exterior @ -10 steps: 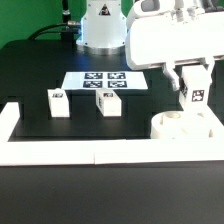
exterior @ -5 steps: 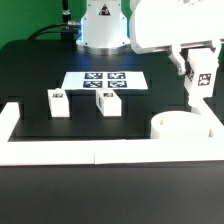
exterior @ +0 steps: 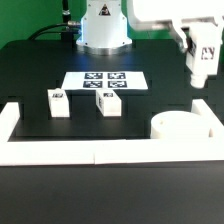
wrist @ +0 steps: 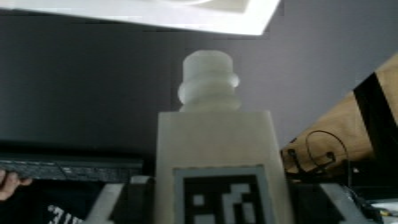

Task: Assemble stool

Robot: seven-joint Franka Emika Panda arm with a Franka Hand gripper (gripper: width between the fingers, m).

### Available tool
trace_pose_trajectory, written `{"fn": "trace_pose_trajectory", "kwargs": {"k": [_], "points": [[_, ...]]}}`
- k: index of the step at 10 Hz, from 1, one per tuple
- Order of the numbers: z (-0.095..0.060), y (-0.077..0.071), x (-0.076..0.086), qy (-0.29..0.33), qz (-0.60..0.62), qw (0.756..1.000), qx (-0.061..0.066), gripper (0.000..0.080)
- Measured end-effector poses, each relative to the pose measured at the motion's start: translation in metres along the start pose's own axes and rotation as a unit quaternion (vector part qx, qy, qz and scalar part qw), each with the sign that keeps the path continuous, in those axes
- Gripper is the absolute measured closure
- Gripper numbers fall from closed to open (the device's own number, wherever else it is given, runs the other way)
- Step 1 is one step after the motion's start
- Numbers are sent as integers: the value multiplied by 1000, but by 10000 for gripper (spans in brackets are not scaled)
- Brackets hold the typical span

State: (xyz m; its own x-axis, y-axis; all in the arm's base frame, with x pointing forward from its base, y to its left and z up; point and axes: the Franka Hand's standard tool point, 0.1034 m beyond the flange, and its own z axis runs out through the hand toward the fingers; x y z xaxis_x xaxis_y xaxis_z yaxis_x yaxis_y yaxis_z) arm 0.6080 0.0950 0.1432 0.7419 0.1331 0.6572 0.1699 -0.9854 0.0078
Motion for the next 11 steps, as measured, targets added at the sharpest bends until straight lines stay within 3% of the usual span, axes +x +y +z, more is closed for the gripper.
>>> {"fn": "trace_pose_trajectory", "kwargs": {"k": [2,4,9,11], "points": [[22,0,-38,-33,5,999,4,463],[24,1,-48,-69,8,998,9,463],[21,-11,-17,-42,3,999,12,463],[33,-19,-13,-40,9,999,17,463]]}}
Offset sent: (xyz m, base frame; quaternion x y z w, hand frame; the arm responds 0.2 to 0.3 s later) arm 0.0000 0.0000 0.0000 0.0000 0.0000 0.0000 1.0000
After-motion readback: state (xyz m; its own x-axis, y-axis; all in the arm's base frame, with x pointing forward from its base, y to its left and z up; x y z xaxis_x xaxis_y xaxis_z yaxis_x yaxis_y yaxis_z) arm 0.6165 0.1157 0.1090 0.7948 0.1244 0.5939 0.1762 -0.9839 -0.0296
